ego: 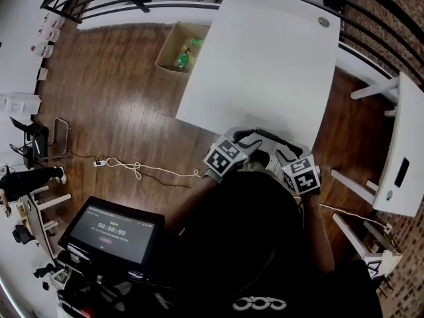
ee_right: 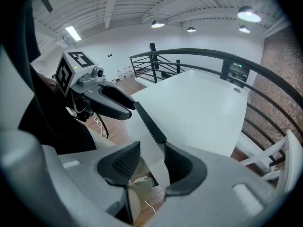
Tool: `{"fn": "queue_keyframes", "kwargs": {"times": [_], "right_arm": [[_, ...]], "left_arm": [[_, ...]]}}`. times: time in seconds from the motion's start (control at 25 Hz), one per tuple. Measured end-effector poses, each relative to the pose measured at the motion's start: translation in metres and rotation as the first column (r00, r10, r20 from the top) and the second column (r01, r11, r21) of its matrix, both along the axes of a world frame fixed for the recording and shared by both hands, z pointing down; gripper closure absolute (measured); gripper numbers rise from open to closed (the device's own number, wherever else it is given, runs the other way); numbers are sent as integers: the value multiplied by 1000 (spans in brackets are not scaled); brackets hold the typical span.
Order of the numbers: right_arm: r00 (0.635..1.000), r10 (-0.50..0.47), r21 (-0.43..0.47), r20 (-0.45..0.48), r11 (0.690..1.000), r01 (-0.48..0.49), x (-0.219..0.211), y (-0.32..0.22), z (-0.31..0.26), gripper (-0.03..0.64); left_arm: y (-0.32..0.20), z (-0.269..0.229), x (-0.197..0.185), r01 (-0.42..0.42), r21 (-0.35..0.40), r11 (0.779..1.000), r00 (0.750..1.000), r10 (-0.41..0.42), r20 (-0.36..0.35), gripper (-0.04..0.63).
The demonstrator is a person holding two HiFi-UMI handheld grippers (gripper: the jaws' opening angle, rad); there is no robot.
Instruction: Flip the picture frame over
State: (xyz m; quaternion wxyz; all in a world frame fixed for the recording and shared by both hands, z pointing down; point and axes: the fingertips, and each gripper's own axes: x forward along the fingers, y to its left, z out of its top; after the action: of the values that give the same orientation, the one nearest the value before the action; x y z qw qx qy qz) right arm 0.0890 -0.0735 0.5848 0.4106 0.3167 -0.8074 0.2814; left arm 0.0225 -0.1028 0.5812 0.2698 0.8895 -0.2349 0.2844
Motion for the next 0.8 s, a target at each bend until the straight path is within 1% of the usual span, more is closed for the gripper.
{"fn": "queue_keyframes", "kwargs": {"times": [0.48, 0.68, 0.8], "right_arm": [[1000, 18, 7, 7, 1000, -19, 4, -8, -6, 474], [999, 41, 15, 4, 999, -41, 9, -4, -4, 474], [998, 56, 17, -1, 998, -56, 12, -12, -1, 474]], "left_arm": [[-5, -5, 4, -8, 1, 1000, 1000, 8, -6, 437], [-1, -4, 9, -33, 1, 999, 999, 33, -10, 437], [-8, -3, 11, -51, 0, 999, 999, 51, -11, 437]]}}
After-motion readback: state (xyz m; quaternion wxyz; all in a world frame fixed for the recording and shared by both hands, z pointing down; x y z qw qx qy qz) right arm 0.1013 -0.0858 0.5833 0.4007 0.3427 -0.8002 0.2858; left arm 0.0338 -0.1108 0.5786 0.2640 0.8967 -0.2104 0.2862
